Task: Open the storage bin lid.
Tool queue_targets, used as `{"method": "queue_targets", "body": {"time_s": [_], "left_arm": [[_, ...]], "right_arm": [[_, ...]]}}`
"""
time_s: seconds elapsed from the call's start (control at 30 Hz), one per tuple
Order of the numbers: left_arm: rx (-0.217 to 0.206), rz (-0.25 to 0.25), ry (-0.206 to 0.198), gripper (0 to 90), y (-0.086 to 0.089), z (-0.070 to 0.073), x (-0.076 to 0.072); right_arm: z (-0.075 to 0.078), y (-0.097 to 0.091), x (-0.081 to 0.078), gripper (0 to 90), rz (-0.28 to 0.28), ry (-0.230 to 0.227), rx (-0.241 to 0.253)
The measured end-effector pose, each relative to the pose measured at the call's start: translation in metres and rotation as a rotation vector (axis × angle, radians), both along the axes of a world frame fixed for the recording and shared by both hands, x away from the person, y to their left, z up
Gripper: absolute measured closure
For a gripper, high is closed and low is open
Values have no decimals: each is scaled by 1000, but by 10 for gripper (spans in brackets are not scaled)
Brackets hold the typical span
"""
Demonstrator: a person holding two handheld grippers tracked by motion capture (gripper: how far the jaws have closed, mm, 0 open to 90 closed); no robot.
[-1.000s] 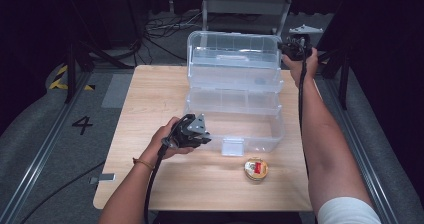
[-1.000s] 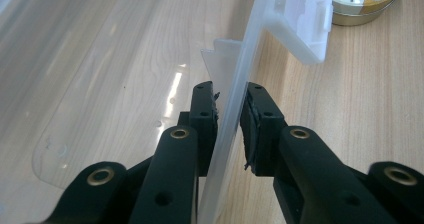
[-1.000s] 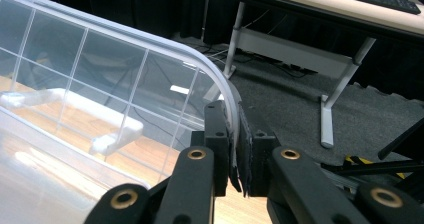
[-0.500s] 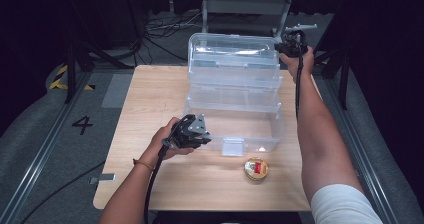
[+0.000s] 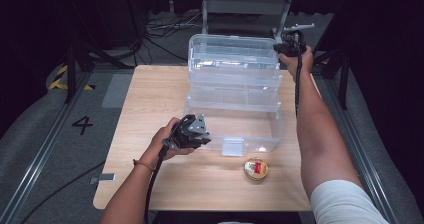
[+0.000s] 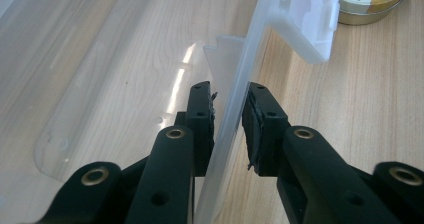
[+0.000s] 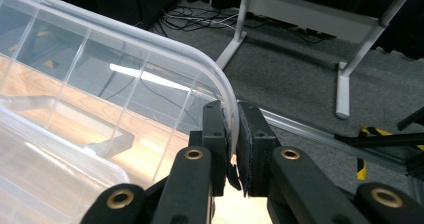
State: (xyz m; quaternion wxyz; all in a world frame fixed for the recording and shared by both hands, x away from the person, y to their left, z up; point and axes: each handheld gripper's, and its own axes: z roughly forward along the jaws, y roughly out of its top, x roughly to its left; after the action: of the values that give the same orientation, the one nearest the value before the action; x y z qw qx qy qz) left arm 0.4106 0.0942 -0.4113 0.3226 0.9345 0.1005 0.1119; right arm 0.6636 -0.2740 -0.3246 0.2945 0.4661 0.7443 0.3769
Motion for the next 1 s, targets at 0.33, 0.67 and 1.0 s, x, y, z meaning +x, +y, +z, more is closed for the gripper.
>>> {"method": "queue_targets", "body": {"time_s": [0.33,0.67,1.0], "left_arm": [[-1,1,-3,747,0,0,0],[4,0,-1,746,1,0,0],[2,2,5,745,1,0,0]], "right_arm": [[-3,-1,8,835,11,41,5],[-7,1,15,833,7,72,-20],[-12,0,22,833,11,112,-26]]}}
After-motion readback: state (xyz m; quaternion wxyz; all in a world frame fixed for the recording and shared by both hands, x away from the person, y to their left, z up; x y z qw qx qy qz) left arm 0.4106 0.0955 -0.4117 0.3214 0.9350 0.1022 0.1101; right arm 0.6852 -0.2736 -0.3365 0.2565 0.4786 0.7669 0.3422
